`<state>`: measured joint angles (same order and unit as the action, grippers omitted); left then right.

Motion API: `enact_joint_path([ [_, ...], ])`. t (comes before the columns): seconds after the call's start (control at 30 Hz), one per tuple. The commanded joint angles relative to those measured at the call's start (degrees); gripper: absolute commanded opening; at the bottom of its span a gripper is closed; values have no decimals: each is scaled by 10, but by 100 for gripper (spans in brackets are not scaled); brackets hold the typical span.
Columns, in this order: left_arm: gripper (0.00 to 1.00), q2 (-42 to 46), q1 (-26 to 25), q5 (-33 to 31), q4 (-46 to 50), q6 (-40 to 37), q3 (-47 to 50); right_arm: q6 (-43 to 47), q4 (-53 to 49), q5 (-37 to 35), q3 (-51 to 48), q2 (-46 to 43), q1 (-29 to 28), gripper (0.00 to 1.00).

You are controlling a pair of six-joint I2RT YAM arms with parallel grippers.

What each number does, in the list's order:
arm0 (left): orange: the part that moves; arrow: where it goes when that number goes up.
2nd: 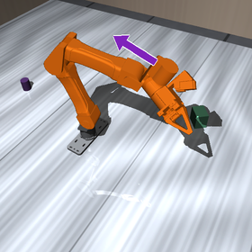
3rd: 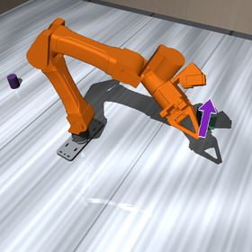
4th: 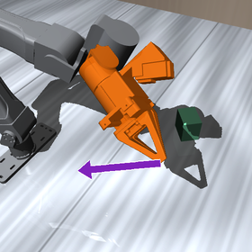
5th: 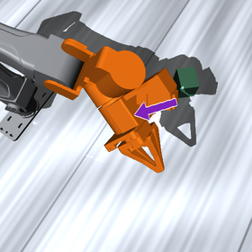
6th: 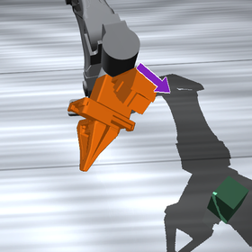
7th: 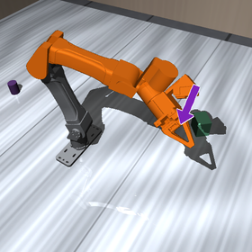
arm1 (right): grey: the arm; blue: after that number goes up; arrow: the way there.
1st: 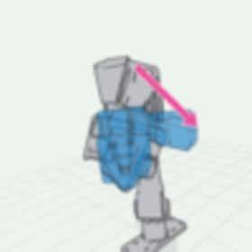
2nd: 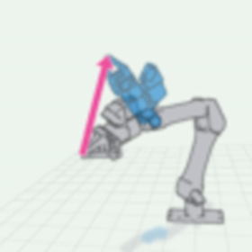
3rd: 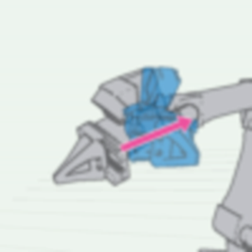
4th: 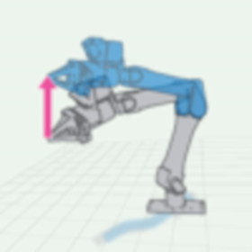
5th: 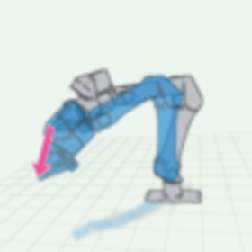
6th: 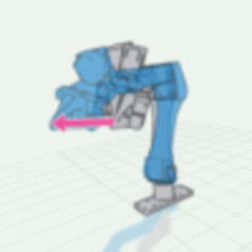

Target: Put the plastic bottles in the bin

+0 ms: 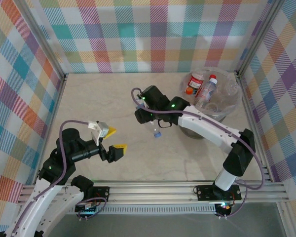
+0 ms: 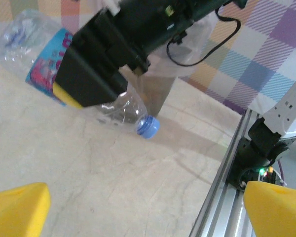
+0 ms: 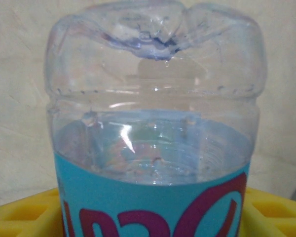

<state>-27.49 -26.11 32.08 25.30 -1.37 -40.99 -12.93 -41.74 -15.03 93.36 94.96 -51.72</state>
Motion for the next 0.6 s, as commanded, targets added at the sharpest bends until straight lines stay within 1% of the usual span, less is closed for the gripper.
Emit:
enact_joint_path([
  [0.0, 100, 22, 3, -4, -50, -5, 17, 38, -60, -36, 52, -33, 7, 66],
  [0.2, 100, 31, 3, -21, -53, -6, 22, 53, -108, -72, 117, -83, 50, 66],
  [0.3, 100, 26, 3, -24, -49, -7, 20, 60, -120, -101, 129, -103, 79, 66],
  [0.37, 100, 24, 3, -25, -46, -9, 19, 72, -122, -105, 133, -118, 104, 66],
  [0.57, 100, 17, 3, -27, -41, -10, 18, 176, -89, -96, 126, -161, 186, 65],
])
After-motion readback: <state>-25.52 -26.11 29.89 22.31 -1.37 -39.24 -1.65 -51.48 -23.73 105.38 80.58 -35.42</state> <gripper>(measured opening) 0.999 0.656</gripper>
